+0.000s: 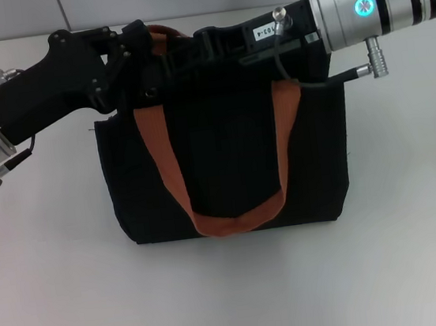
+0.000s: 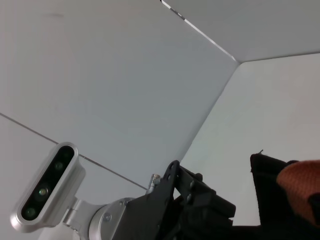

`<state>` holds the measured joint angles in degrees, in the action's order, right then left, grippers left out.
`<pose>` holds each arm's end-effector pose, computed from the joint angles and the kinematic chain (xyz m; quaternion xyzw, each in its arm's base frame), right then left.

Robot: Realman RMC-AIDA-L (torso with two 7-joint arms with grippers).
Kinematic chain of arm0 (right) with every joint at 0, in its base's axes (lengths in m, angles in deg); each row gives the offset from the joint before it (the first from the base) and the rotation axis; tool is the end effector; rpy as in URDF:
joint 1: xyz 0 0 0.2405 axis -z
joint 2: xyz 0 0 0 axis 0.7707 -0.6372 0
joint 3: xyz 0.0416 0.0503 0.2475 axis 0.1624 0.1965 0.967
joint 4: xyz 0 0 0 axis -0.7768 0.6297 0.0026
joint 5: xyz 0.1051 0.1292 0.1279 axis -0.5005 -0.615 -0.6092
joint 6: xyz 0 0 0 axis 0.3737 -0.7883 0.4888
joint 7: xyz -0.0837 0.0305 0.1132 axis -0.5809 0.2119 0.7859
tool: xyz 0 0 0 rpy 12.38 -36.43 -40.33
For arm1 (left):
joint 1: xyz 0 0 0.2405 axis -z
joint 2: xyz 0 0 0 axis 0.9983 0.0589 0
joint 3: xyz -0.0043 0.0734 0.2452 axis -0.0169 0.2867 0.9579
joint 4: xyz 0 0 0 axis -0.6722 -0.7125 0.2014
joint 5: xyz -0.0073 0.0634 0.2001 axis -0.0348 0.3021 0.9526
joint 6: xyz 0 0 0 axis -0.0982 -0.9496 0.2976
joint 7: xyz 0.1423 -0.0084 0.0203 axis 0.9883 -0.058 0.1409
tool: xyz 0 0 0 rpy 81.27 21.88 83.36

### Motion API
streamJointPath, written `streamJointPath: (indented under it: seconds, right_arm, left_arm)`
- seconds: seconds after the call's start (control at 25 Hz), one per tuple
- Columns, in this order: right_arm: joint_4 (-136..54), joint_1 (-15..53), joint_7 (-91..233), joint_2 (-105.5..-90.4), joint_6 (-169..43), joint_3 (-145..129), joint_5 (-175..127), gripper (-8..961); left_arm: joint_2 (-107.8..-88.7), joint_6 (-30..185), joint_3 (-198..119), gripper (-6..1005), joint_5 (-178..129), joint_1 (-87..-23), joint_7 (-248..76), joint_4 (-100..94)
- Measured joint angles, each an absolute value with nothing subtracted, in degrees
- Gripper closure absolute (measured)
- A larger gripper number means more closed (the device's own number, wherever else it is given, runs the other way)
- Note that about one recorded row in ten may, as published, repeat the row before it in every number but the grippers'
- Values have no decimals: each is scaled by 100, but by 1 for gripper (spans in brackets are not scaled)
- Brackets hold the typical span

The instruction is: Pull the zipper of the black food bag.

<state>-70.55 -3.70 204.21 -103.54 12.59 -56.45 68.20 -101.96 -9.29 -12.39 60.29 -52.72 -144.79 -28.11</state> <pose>0.1016 0.3962 -0.0377 0.8526 -0.4713 -0.2099 0.0835 -0.2268 0.3452 0.0175 -0.8783 -0.0926 -0.4181 0.2126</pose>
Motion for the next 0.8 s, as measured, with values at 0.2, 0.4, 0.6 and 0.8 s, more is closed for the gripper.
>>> streamJointPath:
  seconds: [0.2, 0.4, 0.6, 0.8]
  right_arm:
    - [-7057, -316, 20423, -10354, 1260, -5606, 6804, 616]
    - [-7057, -323, 20423, -10353, 1212, -5630, 6787, 686]
    - [-7057, -315, 20423, -10353, 1153, -5638, 6761, 682]
    - [-7061, -313, 20370, -10393, 1127, -5639, 6779, 735]
  left_arm:
    - [-10197, -945, -1268, 961, 6023, -5272, -14487, -2808]
    - [-10196, -980, -1236, 960, 6022, -5221, -14489, -2724]
    - [-10201, -993, -1235, 959, 6022, -5173, -14489, -2658]
    - [-10204, -997, -1264, 958, 6007, -5165, -14489, -2658]
